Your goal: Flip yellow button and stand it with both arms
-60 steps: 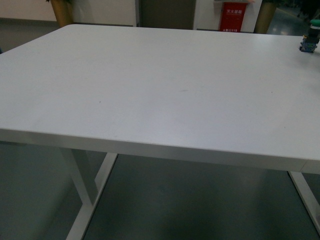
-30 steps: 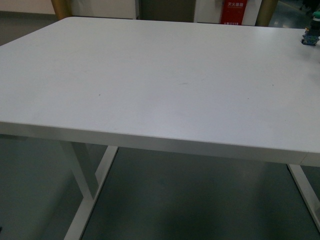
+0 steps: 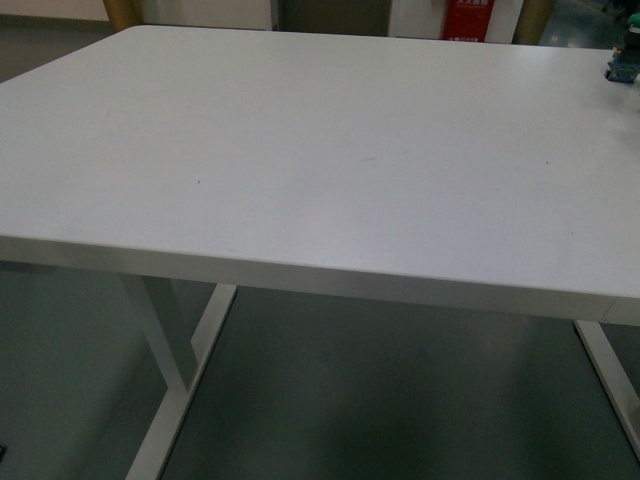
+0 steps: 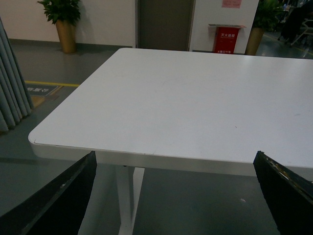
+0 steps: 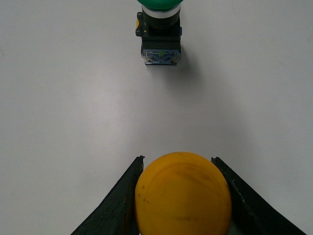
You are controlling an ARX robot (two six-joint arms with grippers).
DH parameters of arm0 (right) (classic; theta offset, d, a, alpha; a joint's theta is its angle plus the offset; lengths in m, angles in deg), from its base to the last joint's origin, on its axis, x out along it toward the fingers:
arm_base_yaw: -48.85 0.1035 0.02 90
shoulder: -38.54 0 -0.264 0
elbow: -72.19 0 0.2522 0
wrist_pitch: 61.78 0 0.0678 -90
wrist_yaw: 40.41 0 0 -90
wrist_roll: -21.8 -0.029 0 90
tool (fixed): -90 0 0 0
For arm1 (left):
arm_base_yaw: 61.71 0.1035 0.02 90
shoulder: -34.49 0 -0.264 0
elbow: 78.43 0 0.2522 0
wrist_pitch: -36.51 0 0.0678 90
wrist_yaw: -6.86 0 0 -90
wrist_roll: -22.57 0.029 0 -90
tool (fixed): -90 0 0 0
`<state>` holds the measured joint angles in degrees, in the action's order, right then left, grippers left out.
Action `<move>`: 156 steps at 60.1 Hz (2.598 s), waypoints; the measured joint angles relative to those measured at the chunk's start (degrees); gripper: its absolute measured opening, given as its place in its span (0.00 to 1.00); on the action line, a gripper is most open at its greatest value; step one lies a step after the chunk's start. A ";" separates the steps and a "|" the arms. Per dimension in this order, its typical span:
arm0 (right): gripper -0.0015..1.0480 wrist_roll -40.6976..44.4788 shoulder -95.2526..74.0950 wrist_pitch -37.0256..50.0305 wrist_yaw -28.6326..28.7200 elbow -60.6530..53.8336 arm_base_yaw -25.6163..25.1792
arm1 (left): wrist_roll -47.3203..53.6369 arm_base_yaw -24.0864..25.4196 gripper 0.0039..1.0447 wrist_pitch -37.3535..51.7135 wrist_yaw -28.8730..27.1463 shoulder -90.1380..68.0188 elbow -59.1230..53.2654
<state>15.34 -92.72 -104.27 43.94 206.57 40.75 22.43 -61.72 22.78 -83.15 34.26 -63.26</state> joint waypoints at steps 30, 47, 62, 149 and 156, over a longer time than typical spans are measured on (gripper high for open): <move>0.34 0.63 -1.53 0.33 -0.57 0.35 -0.72 | 0.00 0.00 0.94 0.00 0.00 0.00 0.00; 0.34 0.61 -1.53 1.07 -0.79 -0.39 -0.72 | 0.00 0.00 0.94 0.00 0.02 0.00 0.00; 0.65 0.61 -1.51 2.99 -0.98 -1.75 -0.83 | 0.00 0.00 0.94 0.00 0.02 0.00 0.00; 0.93 2.32 39.80 13.88 31.12 -40.00 -10.75 | 0.00 0.00 0.94 0.00 0.00 0.00 0.00; 0.93 1.99 53.92 11.65 40.11 -51.76 -16.33 | 0.00 0.00 0.94 0.00 0.00 0.00 0.00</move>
<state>17.33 -38.80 -92.62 84.05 154.81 24.42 22.43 -61.72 22.78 -83.15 34.26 -63.26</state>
